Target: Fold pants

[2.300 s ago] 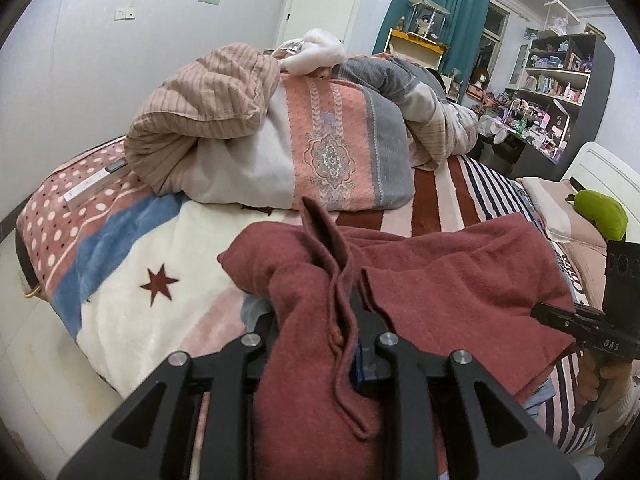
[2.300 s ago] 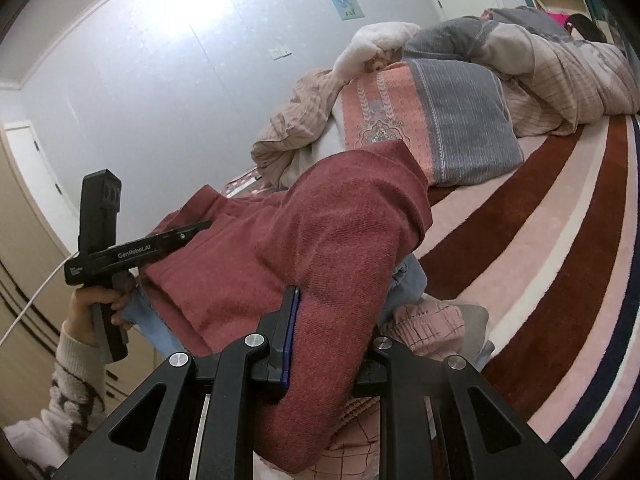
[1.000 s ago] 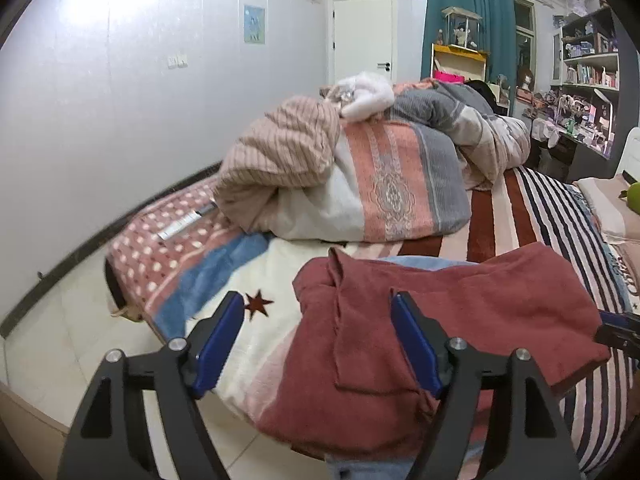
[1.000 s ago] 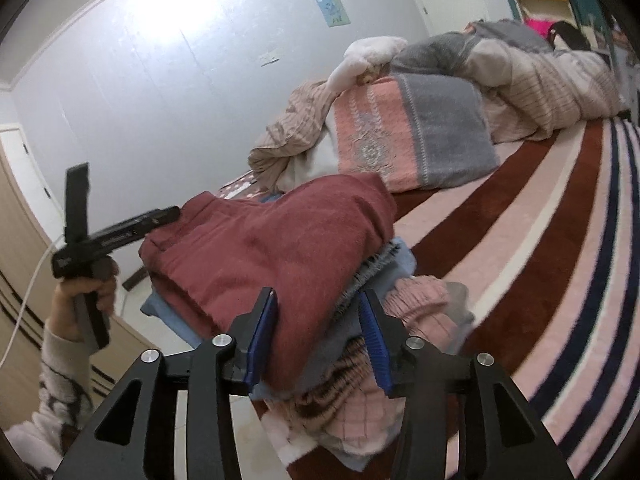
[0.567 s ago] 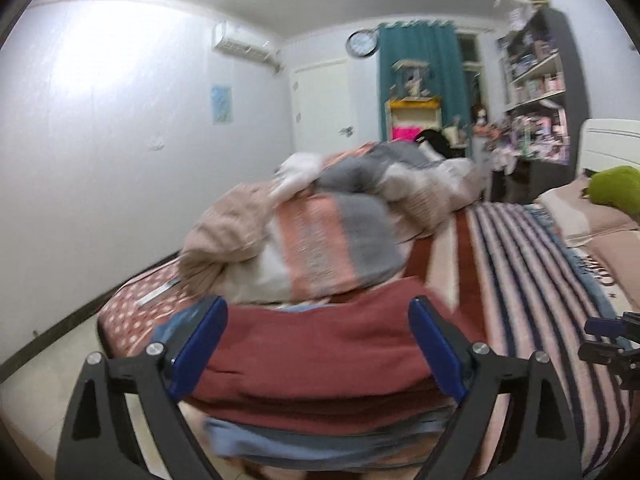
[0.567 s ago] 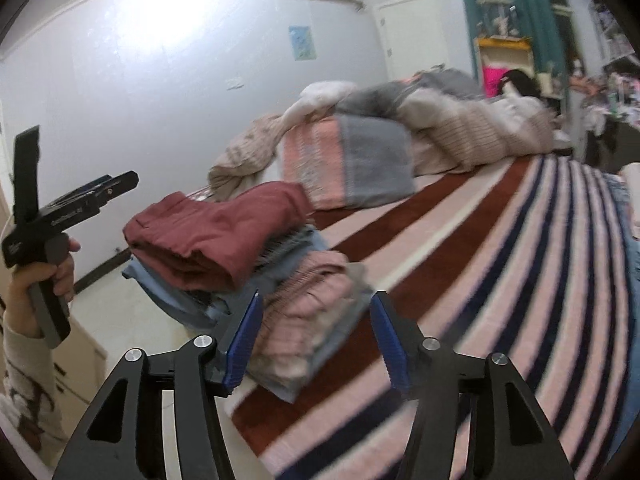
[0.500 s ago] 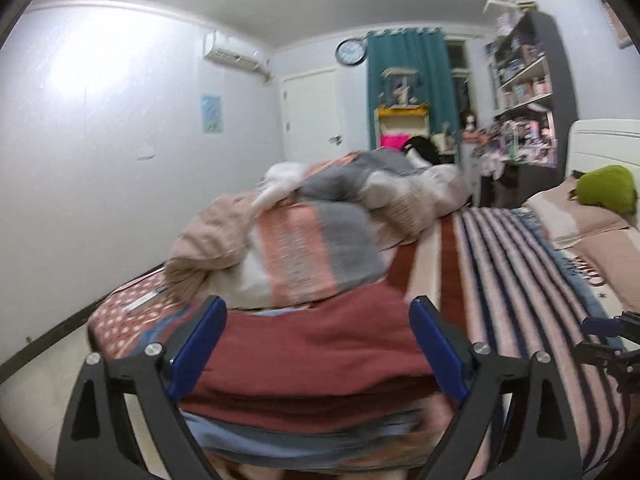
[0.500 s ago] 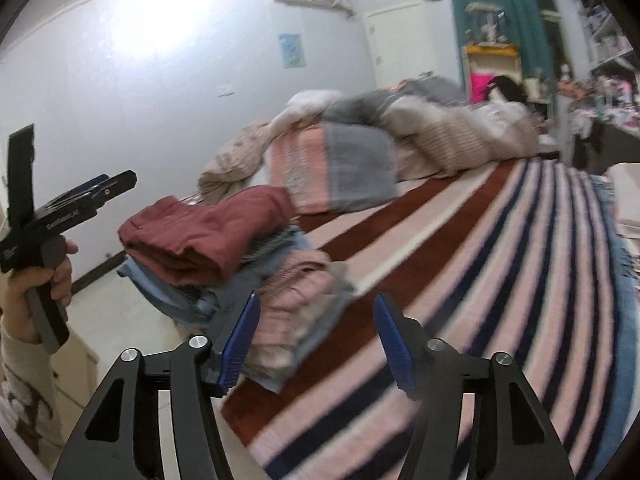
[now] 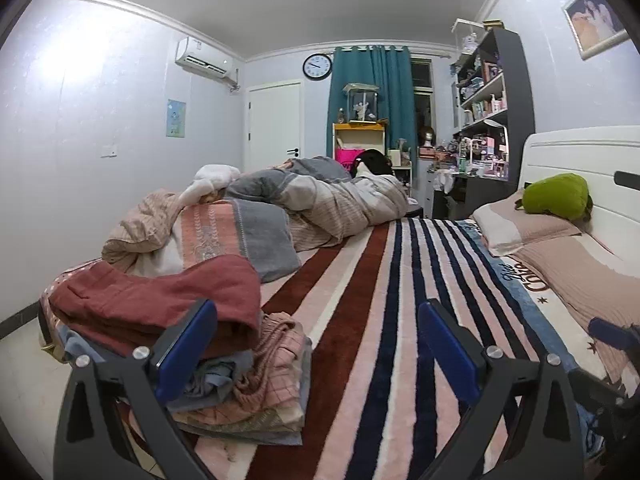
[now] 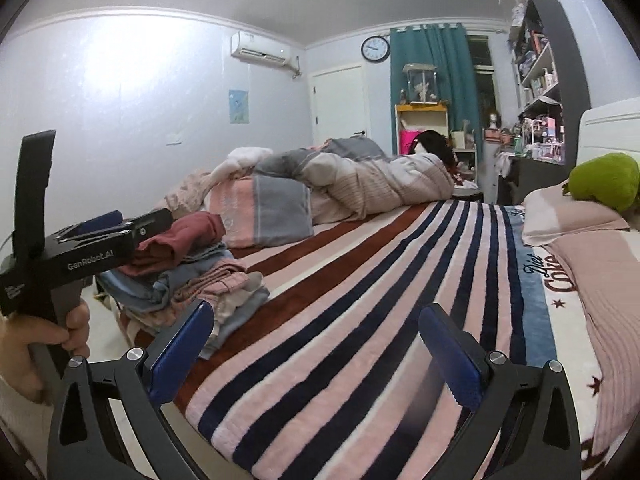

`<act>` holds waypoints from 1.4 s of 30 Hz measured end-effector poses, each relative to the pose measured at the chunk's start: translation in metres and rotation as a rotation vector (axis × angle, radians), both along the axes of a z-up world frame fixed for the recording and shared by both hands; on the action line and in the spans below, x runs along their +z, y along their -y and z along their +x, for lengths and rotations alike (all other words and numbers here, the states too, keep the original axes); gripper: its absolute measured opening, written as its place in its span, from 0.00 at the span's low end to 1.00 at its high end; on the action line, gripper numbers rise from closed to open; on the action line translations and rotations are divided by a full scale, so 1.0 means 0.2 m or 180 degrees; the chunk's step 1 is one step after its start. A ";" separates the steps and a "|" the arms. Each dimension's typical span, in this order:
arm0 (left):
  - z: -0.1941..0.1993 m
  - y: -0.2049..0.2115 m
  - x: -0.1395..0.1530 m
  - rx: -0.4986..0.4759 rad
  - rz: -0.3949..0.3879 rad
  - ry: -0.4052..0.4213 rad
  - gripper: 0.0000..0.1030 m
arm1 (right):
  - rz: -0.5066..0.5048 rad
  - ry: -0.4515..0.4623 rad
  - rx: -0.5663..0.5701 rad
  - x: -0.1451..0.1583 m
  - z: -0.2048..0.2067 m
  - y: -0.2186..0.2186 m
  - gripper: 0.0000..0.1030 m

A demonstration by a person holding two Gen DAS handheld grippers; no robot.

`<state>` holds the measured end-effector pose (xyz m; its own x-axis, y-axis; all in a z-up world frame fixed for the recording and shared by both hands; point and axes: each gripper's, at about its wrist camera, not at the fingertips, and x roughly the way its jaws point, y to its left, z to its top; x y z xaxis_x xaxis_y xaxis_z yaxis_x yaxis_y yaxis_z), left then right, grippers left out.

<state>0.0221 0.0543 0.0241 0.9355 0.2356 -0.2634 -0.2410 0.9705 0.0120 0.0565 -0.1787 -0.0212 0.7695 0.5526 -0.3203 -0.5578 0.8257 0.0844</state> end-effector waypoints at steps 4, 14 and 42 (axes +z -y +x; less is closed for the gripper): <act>-0.05 0.05 0.00 -0.0014 0.0042 -0.0022 0.97 | 0.0023 0.0054 -0.0092 -0.01 -0.02 0.03 0.99; -0.11 0.06 -0.02 -0.0081 0.0016 -0.0021 0.97 | 0.0082 0.0050 -0.0216 -0.02 -0.05 0.08 0.99; -0.14 0.08 -0.06 -0.0173 -0.0047 -0.0035 0.97 | 0.0021 0.0247 -0.0399 -0.01 -0.13 0.11 0.99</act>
